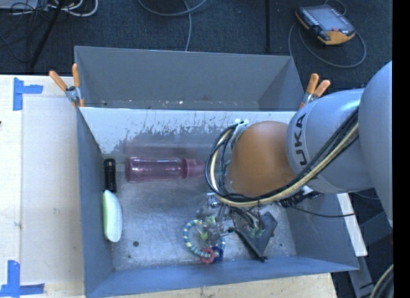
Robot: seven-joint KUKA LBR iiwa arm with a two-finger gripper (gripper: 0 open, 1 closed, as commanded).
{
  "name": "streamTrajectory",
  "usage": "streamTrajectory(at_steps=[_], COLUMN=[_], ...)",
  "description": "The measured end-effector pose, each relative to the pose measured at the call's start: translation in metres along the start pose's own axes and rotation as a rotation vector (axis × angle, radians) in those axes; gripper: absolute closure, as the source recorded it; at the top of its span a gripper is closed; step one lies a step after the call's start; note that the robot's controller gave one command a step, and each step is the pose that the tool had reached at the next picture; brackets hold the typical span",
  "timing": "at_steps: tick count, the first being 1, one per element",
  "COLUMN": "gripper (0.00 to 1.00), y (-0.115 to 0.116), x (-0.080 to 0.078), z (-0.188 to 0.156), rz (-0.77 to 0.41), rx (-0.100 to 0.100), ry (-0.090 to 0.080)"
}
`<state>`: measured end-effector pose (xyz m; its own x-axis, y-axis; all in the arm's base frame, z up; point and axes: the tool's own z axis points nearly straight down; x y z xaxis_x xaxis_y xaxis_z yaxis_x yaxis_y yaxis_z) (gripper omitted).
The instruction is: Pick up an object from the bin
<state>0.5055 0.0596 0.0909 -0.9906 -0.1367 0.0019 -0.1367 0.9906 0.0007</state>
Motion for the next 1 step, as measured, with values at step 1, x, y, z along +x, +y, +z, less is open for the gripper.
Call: streamTrajectory(at_steps=[1], gripper=[1.0], y=[-0.0091], x=[0.0004], z=[-0.1356], rz=[0.023], rx=[0.001], ry=[-0.002])
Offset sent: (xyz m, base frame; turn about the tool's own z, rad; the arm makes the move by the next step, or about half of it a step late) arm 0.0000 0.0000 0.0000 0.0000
